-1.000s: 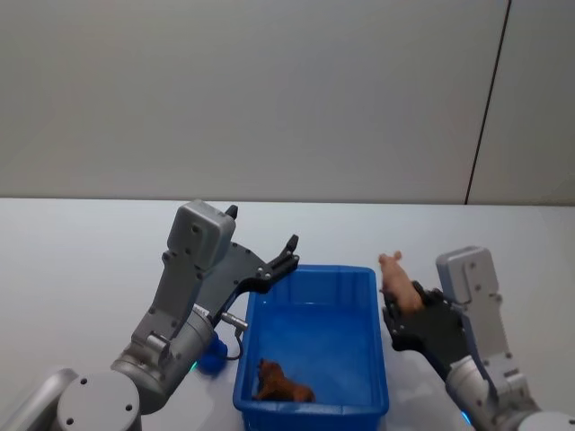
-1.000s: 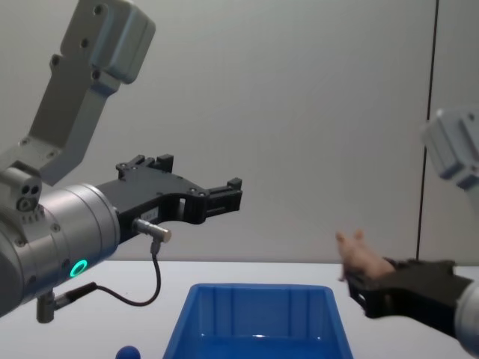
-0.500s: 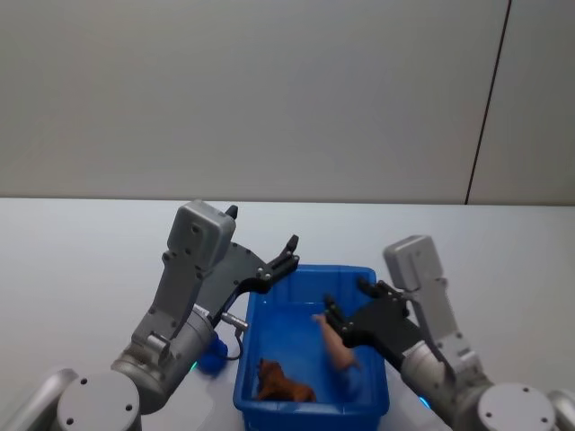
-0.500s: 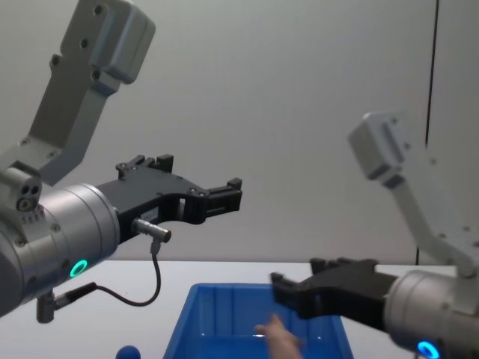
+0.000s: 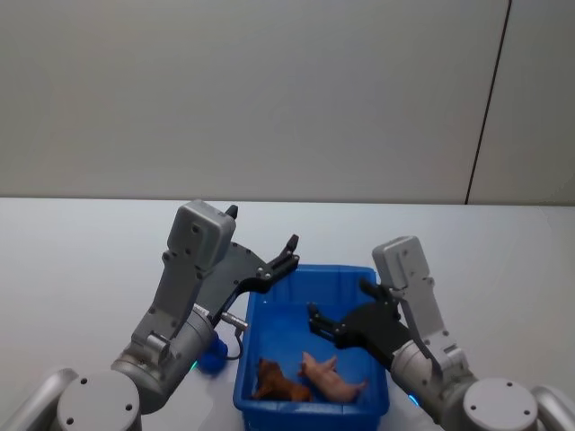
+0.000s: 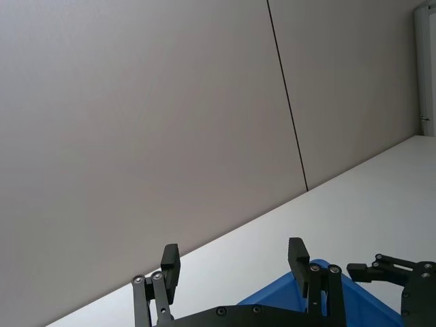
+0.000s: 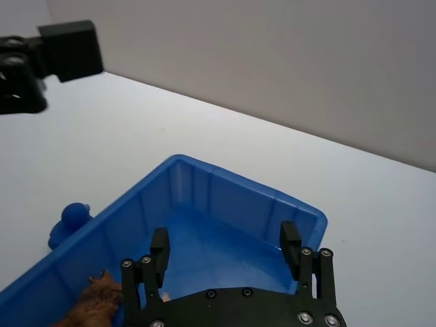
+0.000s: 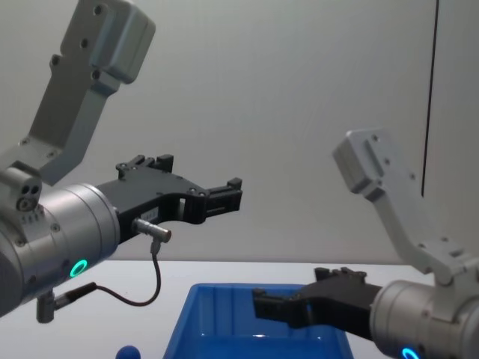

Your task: Pick up the two dolls from the table and place them into the box.

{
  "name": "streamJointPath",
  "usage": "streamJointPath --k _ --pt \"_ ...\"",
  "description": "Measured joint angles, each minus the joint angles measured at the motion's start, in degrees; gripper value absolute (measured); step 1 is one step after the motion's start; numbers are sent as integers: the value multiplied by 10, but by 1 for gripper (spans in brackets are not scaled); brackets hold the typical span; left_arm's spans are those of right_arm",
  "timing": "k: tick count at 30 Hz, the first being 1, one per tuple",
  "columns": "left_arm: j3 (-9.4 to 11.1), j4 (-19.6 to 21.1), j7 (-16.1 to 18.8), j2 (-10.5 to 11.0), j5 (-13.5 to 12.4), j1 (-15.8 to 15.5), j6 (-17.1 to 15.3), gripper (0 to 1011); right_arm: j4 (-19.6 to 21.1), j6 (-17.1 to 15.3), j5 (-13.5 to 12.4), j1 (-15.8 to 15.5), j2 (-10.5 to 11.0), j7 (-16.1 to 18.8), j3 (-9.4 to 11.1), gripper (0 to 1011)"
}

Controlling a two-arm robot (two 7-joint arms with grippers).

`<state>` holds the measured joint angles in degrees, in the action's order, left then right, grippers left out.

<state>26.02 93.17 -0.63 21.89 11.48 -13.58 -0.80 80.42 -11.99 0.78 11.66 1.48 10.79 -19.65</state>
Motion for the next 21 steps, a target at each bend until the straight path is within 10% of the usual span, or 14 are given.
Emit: streamJointPath --k 21 --pt "0 0 0 0 0 0 0 1001 74 3 -28 -70 46 -124 36 1001"
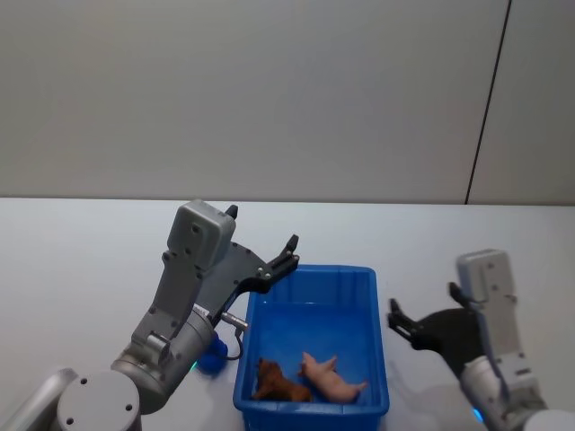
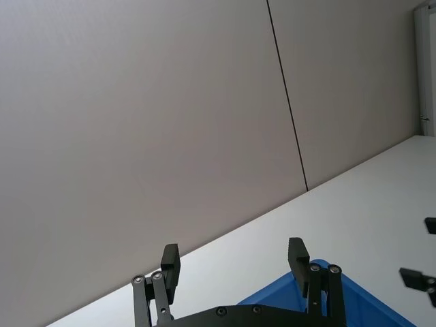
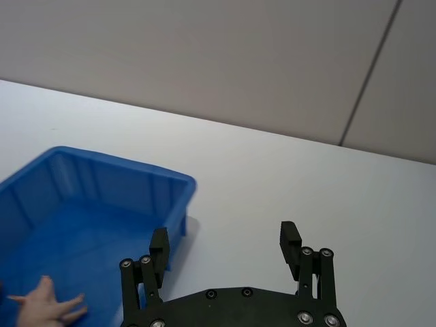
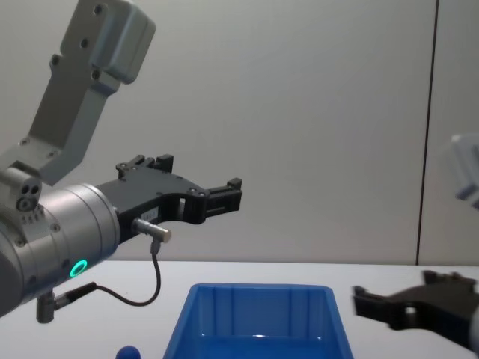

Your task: Pick up the two dolls from the table and place them into the box.

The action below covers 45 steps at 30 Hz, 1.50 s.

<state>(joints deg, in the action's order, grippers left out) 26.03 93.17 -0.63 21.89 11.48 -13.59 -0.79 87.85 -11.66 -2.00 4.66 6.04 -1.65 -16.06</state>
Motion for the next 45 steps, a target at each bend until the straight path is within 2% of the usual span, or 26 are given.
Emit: streamJointPath --k 6,19,36,45 --pt "0 0 0 0 0 0 0 1001 24 1 -11 -23 17 -30 14 1001" --pt "-4 3 4 3 9 4 -10 1001 47 3 -21 -47 34 -60 27 1001" --pt "-28 12 30 28 69 27 -63 1001 58 4 -25 -57 41 -73 33 1001" --pt "-39 -5 30 37 97 32 -95 1001 60 4 -26 -59 43 -75 34 1001"
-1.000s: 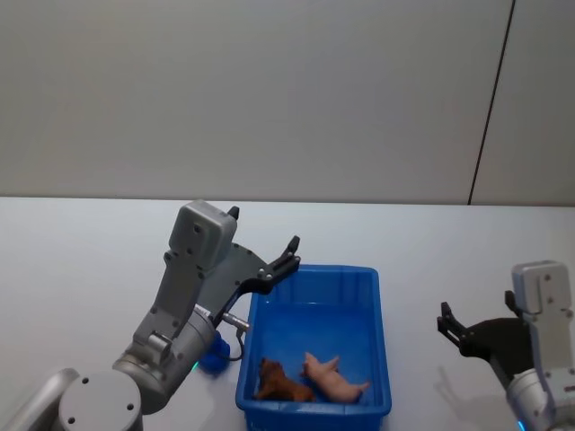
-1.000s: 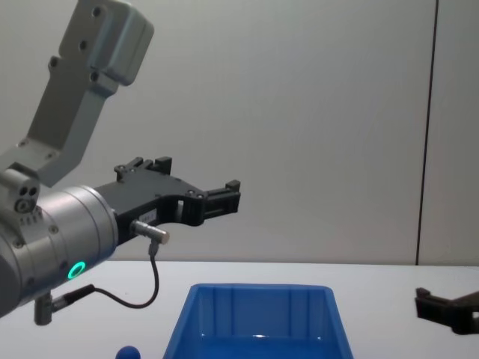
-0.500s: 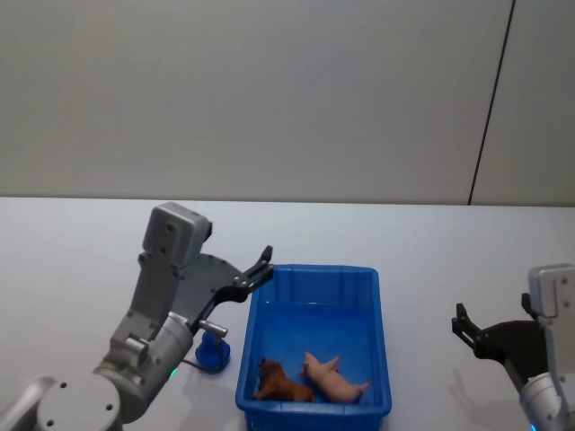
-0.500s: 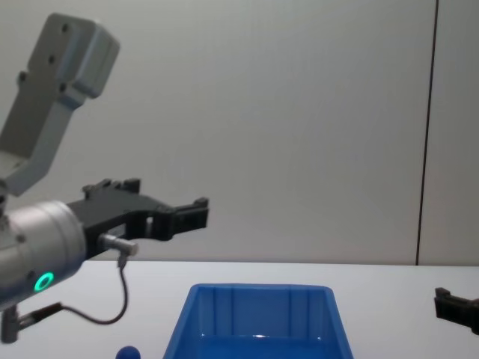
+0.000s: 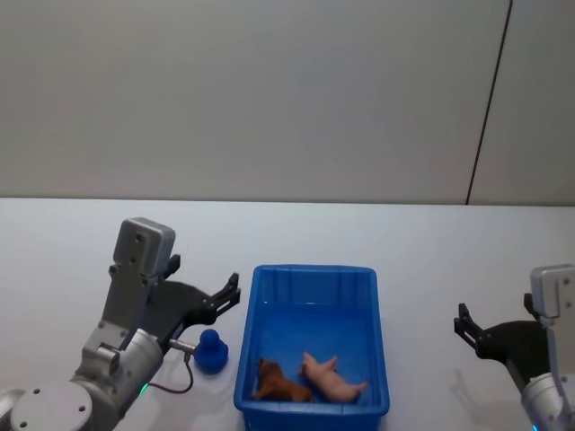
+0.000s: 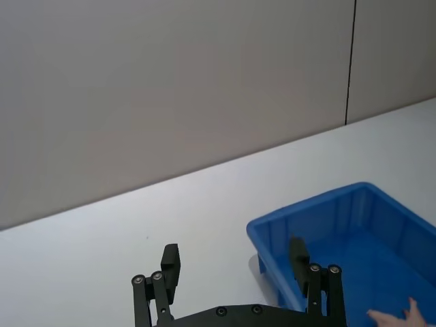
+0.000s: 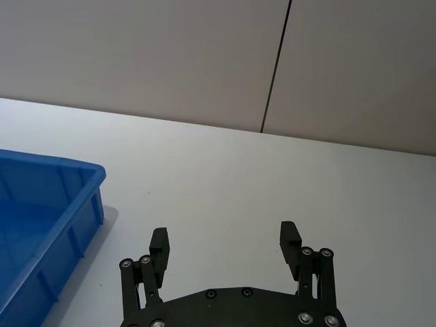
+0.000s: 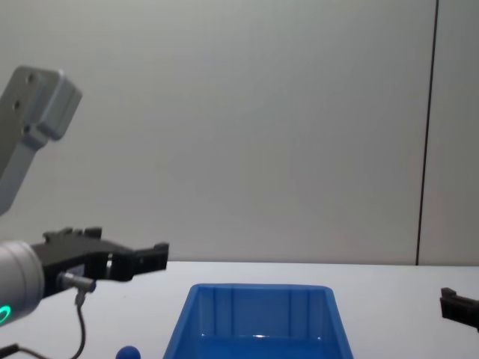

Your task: Pick up the two dolls from the table and place them into the box.

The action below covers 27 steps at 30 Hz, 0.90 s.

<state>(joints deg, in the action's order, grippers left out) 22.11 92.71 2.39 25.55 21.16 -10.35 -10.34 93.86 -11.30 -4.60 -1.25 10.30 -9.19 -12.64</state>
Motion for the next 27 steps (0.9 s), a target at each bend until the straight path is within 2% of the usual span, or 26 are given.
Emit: streamJointPath --k 10,18,27 --pt "-6 -31 -16 -1 3 -10 -44 1001 1 0 -1 -1 0 -1 1 1001" --pt "-8 -66 -39 -9 -12 -30 -77 1001 1 0 -1 -1 1 -1 1 1001" --pt "-8 -96 -61 -18 -27 -47 -99 1001 1 0 -1 -1 1 -2 1 1001"
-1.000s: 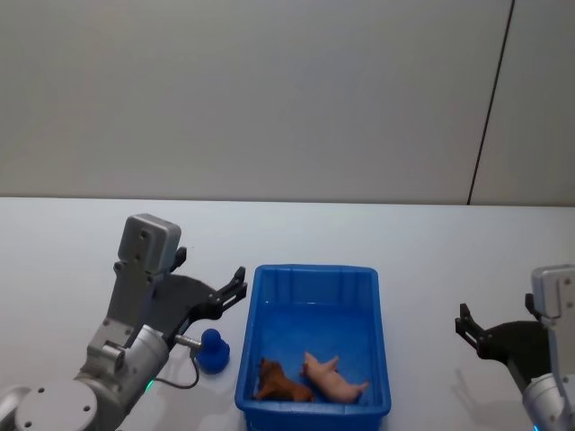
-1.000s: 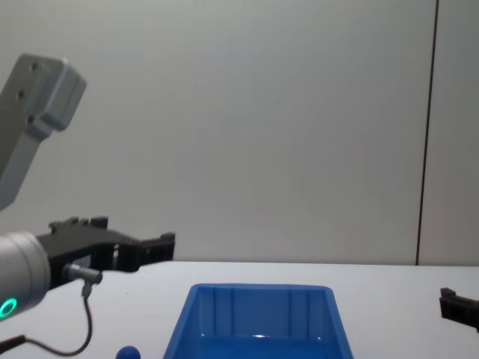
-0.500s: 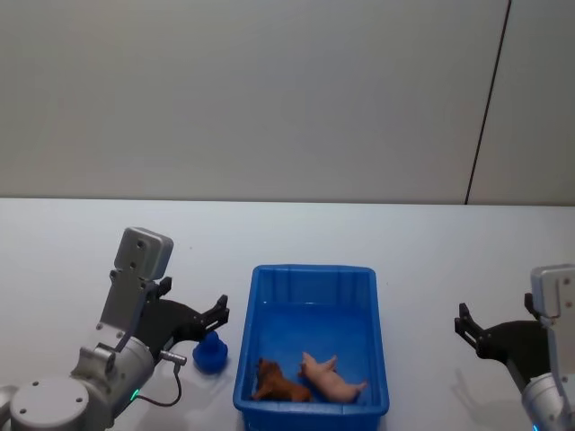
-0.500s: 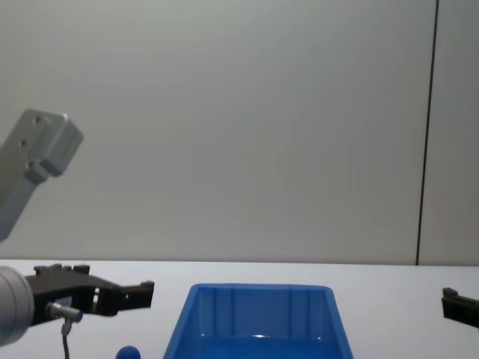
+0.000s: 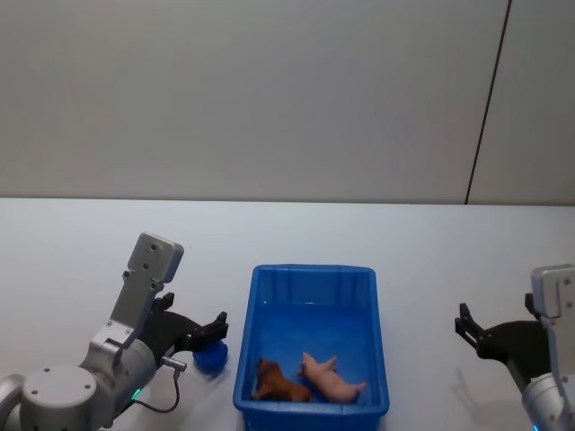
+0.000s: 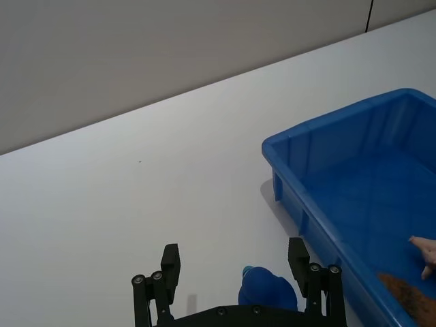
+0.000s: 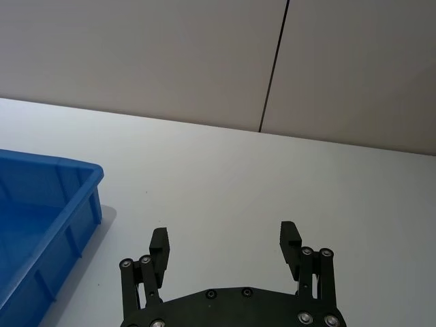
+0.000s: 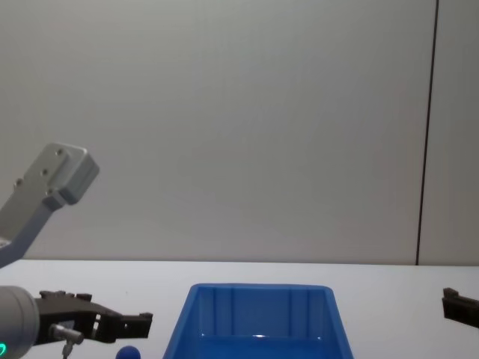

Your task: Pick up the two dolls from the table and place them into the box.

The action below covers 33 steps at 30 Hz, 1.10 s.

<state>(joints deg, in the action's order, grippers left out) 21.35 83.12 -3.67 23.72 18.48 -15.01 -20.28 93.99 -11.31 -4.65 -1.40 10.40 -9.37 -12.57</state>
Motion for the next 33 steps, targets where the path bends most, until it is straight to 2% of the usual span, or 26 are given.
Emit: streamJointPath --k 13,33 --pt "1 -28 -22 -10 -18 -17 -26 1001 0 0 0 0 0 0 0 1001" --pt "2 -76 -79 -25 -21 -45 -45 1000 0 0 0 0 0 0 0 1001"
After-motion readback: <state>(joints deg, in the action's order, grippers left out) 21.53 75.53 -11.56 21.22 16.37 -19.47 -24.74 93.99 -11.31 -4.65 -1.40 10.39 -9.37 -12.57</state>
